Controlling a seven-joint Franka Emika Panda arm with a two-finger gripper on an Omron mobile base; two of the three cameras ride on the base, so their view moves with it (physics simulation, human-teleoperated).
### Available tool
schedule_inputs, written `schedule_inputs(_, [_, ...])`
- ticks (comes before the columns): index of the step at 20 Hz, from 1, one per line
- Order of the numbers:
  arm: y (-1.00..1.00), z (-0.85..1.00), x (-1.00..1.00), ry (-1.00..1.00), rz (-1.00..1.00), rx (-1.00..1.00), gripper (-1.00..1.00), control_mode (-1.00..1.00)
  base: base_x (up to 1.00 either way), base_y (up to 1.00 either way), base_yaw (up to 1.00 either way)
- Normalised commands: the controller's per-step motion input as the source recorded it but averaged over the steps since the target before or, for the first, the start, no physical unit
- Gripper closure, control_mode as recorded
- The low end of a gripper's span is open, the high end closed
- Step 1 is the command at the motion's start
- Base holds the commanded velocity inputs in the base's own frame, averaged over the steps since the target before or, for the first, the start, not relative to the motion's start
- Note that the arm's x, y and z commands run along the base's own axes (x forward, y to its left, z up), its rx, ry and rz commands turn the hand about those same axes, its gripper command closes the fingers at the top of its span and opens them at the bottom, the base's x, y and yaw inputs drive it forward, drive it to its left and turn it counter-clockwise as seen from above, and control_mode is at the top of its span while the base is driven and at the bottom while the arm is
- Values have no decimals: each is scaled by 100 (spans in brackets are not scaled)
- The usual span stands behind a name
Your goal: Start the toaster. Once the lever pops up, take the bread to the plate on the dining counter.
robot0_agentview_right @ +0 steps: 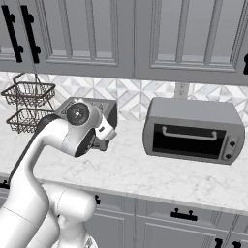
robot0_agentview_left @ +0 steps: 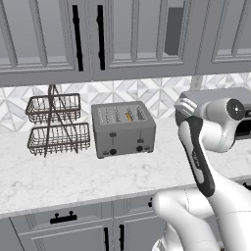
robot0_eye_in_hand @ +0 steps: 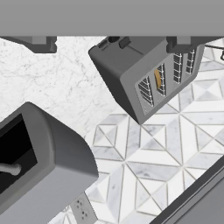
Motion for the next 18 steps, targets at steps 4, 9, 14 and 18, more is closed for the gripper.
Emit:
schedule_inputs(4, [0,0,0,0,0,0,-100,-100,0,0,0])
schedule_inputs(9, [0,0,0,0,0,0,-100,-100,0,0,0])
schedule_inputs(14, [0,0,0,0,0,0,-100,-100,0,0,0])
schedule_inputs(18, [0,0,0,0,0,0,-100,-100,0,0,0])
